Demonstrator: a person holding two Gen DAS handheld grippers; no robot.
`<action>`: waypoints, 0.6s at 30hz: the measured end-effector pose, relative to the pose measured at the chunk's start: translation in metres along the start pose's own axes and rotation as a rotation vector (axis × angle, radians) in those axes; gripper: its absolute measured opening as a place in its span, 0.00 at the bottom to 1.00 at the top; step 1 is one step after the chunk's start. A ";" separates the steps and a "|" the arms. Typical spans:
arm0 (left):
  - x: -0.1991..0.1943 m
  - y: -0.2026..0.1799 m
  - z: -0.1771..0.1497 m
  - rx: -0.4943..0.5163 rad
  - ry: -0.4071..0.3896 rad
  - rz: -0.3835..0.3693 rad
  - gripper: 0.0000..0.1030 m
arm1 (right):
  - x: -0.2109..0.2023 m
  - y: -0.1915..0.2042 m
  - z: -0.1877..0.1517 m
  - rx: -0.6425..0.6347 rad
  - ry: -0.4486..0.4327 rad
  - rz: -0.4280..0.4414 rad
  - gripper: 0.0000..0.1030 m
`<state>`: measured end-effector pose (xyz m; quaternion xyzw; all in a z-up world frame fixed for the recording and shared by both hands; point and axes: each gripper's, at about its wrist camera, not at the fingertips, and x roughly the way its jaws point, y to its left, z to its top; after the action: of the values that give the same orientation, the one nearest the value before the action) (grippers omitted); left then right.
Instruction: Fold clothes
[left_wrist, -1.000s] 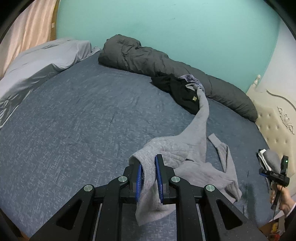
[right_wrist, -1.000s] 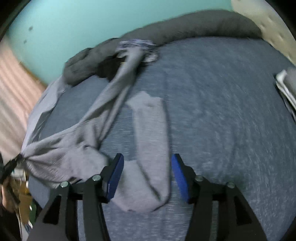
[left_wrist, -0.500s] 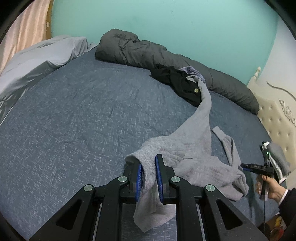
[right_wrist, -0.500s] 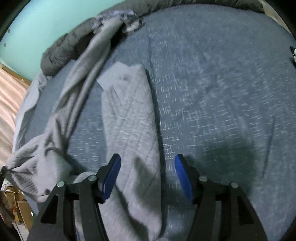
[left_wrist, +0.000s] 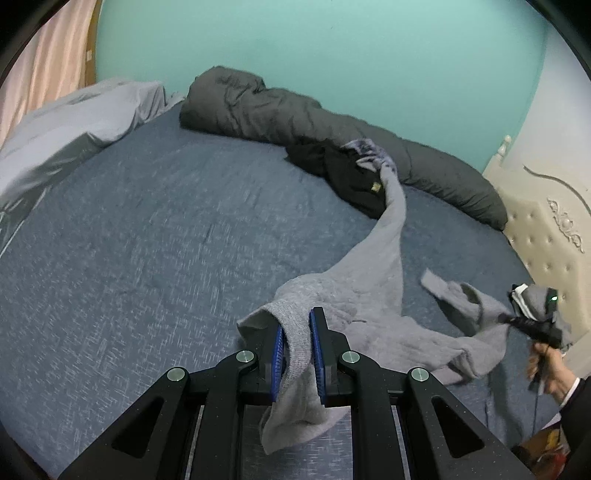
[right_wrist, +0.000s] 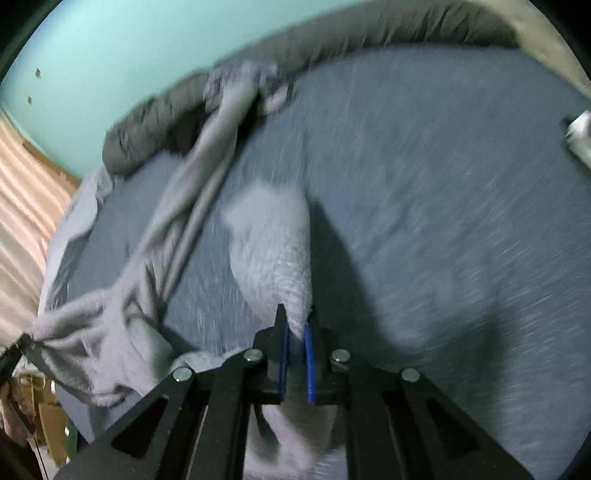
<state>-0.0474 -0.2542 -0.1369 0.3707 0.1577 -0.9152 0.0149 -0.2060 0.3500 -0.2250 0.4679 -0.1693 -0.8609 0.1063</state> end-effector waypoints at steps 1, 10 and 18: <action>-0.007 -0.001 0.002 -0.010 -0.009 -0.008 0.15 | -0.020 -0.004 0.006 0.001 -0.025 -0.007 0.07; -0.059 -0.045 0.019 0.035 -0.097 -0.072 0.15 | -0.179 -0.051 0.025 -0.023 -0.200 -0.071 0.06; -0.089 -0.057 0.038 0.039 -0.152 -0.087 0.13 | -0.219 -0.064 0.007 -0.004 -0.211 -0.073 0.06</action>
<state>-0.0164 -0.2194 -0.0345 0.2930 0.1541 -0.9434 -0.0203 -0.0948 0.4848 -0.0778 0.3800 -0.1608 -0.9091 0.0573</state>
